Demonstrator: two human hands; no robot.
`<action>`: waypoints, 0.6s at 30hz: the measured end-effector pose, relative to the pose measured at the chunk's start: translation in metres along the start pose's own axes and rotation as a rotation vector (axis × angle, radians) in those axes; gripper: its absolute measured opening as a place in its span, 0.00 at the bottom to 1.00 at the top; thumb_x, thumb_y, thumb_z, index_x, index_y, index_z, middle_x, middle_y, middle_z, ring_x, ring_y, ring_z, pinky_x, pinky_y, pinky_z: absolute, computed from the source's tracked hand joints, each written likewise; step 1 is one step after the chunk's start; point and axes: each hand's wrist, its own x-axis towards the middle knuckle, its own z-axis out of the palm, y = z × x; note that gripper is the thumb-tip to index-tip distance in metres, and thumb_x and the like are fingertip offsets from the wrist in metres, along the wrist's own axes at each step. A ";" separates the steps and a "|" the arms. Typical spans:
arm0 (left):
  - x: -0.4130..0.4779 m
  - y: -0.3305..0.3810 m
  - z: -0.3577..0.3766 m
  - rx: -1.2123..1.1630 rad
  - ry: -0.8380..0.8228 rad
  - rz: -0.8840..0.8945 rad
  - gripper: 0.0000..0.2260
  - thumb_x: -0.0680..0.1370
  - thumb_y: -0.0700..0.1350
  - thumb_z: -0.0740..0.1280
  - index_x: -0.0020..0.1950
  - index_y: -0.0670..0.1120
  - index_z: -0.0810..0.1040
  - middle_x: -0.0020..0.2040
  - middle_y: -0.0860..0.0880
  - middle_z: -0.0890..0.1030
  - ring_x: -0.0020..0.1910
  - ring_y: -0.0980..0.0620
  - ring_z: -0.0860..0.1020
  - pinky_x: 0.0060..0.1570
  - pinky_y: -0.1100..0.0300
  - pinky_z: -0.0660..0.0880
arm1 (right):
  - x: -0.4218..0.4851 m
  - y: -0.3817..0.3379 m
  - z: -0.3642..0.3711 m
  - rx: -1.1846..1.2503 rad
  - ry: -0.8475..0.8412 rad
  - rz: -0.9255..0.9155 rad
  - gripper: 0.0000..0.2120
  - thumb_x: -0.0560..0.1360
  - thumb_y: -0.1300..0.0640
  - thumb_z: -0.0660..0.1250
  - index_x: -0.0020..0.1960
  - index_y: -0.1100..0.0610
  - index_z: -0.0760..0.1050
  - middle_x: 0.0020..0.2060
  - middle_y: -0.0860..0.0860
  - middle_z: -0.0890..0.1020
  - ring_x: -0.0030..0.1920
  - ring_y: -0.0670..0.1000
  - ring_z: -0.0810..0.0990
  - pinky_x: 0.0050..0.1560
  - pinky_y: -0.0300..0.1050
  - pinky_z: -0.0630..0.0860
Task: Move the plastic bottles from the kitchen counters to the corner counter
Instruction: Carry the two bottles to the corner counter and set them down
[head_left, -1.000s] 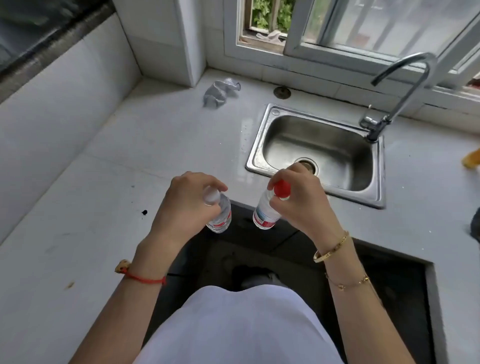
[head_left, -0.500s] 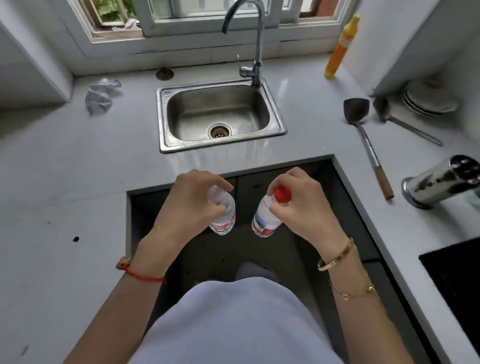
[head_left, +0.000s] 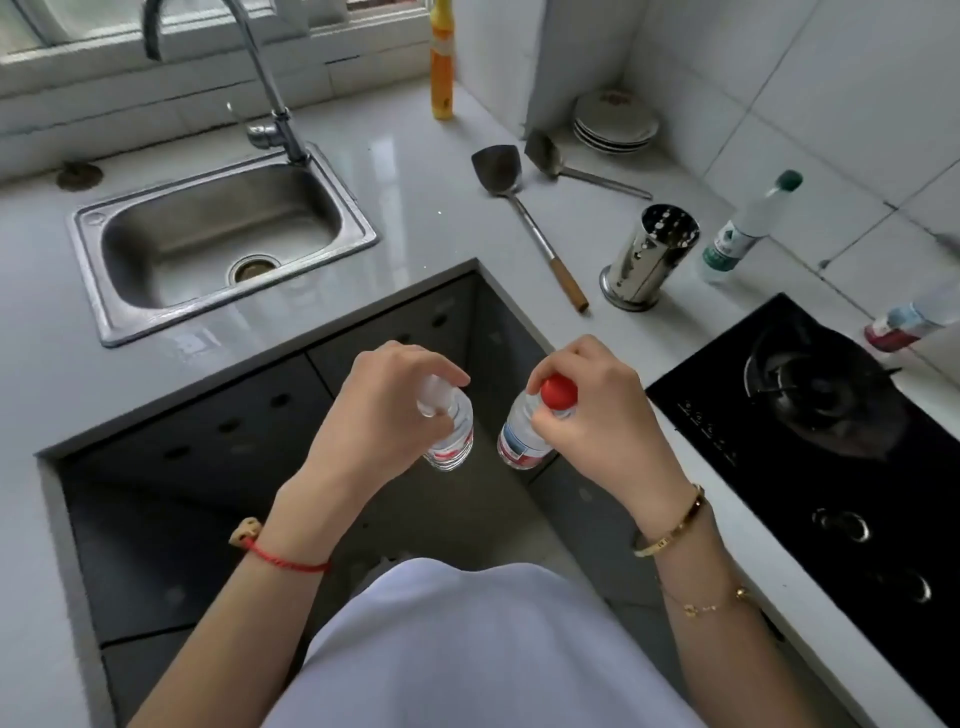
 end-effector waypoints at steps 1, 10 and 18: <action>0.001 0.010 0.008 0.001 -0.016 0.024 0.16 0.66 0.38 0.74 0.51 0.53 0.83 0.48 0.52 0.82 0.47 0.53 0.77 0.47 0.56 0.78 | -0.007 0.009 -0.007 -0.002 0.016 0.019 0.07 0.67 0.59 0.70 0.44 0.51 0.77 0.45 0.47 0.74 0.44 0.47 0.77 0.43 0.31 0.72; 0.009 0.076 0.067 -0.004 -0.142 0.237 0.16 0.65 0.38 0.72 0.50 0.53 0.84 0.47 0.55 0.83 0.47 0.55 0.77 0.47 0.59 0.76 | -0.072 0.071 -0.047 -0.016 0.146 0.199 0.07 0.67 0.59 0.69 0.43 0.51 0.78 0.45 0.47 0.74 0.43 0.45 0.76 0.42 0.29 0.70; 0.019 0.108 0.096 0.023 -0.324 0.480 0.18 0.63 0.37 0.71 0.48 0.55 0.83 0.45 0.56 0.83 0.43 0.56 0.76 0.43 0.60 0.75 | -0.125 0.084 -0.057 -0.004 0.319 0.434 0.07 0.67 0.61 0.68 0.42 0.51 0.77 0.44 0.46 0.74 0.43 0.45 0.76 0.43 0.37 0.73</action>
